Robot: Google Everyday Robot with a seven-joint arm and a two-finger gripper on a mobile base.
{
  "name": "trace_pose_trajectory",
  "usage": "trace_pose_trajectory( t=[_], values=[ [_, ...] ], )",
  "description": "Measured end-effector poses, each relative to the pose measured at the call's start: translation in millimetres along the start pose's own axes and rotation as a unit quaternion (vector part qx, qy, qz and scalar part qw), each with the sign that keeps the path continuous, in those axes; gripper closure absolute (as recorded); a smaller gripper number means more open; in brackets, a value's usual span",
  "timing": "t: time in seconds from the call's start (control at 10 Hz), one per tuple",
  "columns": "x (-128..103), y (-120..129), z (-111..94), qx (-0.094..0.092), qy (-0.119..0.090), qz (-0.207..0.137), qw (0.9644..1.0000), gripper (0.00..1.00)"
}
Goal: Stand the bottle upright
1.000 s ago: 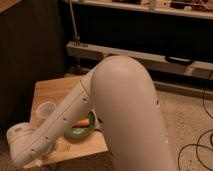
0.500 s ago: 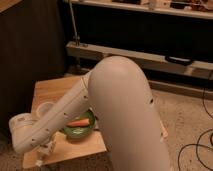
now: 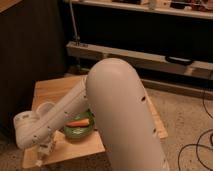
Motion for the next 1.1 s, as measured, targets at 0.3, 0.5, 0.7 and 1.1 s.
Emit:
trace_pose_trajectory(
  t=[0.3,0.5,0.7,1.1],
  values=[
    [-4.0,-11.2,6.6,-0.014,0.001,-0.018,0.9997,0.22],
    [-6.5,-13.2,13.6,-0.021,-0.001,-0.022,0.9996,0.22],
    [-9.1,-18.0,16.5,-0.025,0.000,-0.027,0.9993,0.22],
    [-10.8,-27.4,14.5,-0.034,0.004,-0.035,0.9988,0.22]
  ],
)
